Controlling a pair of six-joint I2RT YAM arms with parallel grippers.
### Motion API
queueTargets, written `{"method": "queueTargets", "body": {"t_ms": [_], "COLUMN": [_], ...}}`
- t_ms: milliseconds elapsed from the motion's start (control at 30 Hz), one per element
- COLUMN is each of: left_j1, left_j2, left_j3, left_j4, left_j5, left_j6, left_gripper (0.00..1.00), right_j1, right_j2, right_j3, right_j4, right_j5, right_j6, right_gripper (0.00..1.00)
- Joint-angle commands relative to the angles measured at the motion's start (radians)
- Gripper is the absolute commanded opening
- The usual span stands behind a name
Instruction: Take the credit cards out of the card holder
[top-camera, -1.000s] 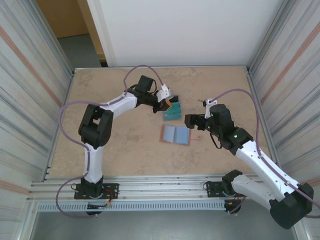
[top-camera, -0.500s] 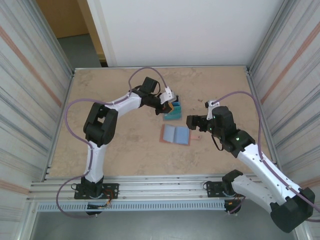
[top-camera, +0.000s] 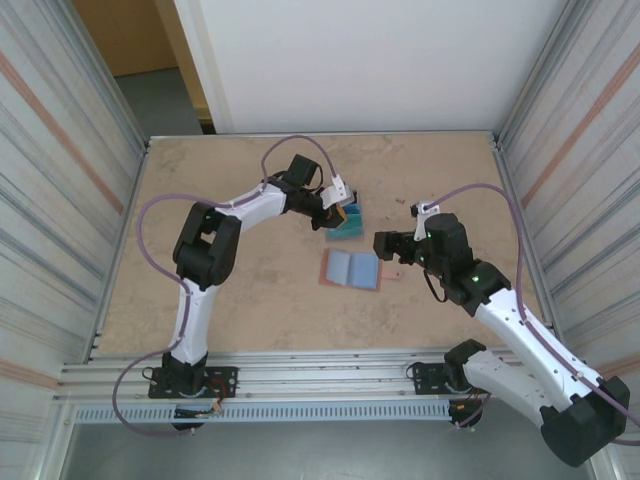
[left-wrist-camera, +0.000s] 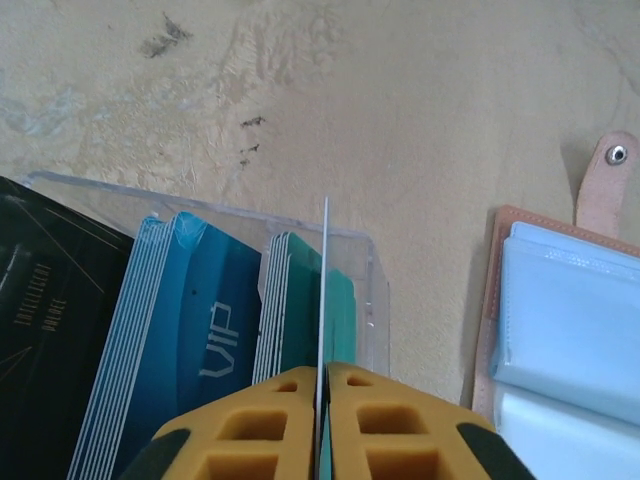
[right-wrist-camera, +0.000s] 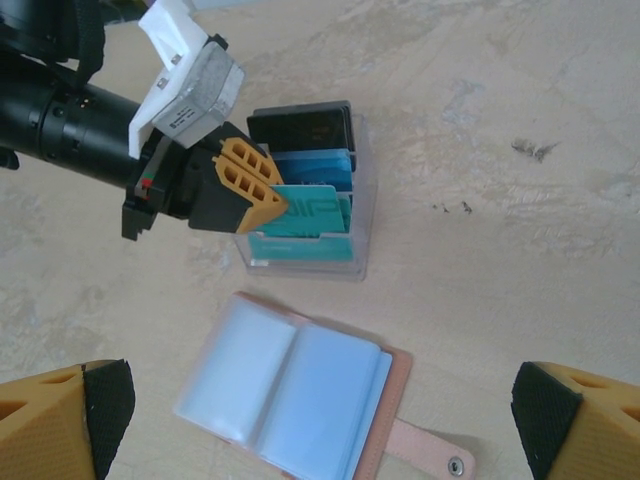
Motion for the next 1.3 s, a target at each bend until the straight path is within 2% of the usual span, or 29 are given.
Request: {"method": "queueTargets", "body": {"t_ms": [0, 100, 300, 433, 567, 667, 767, 800, 867, 1033, 1133, 1267], "left_j1": [0.002, 0.002, 0.0, -0.006, -0.01, -0.009, -0.009, -0.009, -0.01, -0.01, -0.005, 0.06], "left_j2": [0.017, 0.012, -0.051, -0.165, -0.315, -0.435, -0.563, -0.61, -0.693, -0.895, -0.993, -1.106], "left_j3": [0.039, 0.039, 0.026, -0.027, -0.157, -0.296, -0.444, -0.496, -0.591, -0.815, -0.935, -1.076], "left_j4": [-0.057, -0.057, -0.062, -0.043, 0.049, 0.146, 0.229, 0.258, 0.309, 0.403, 0.452, 0.525], "left_j5": [-0.007, -0.008, -0.012, -0.029, -0.088, -0.159, -0.253, -0.298, -0.383, -0.624, -0.762, -0.824], "left_j6": [0.036, 0.036, 0.036, 0.028, -0.032, -0.083, -0.13, -0.147, -0.182, -0.283, -0.336, -0.419], "left_gripper": [0.15, 0.22, 0.23, 0.24, 0.25, 0.45, 0.49, 0.7, 0.98, 0.99, 0.99, 0.98], "right_j1": [-0.007, -0.007, -0.007, -0.008, -0.011, -0.016, -0.017, -0.017, -0.017, -0.027, -0.061, -0.13], "right_j2": [-0.021, -0.024, -0.034, -0.047, -0.066, -0.087, -0.115, -0.123, -0.145, -0.191, -0.19, -0.191], "right_j3": [-0.003, -0.002, -0.003, -0.007, -0.009, -0.009, -0.017, -0.024, -0.052, -0.132, -0.152, -0.195], "right_j4": [0.007, 0.005, -0.003, -0.009, -0.012, -0.02, -0.02, -0.013, 0.019, 0.09, 0.095, 0.158], "right_j5": [-0.003, -0.005, 0.005, 0.048, 0.122, 0.183, 0.268, 0.292, 0.327, 0.415, 0.425, 0.382], "right_j6": [0.018, 0.017, 0.017, 0.017, 0.019, 0.015, 0.005, -0.014, -0.06, -0.143, -0.154, -0.185], "right_gripper": [0.98, 0.98, 0.99, 0.99, 0.99, 0.99, 0.99, 0.99, 0.99, 0.99, 0.99, 0.99]}}
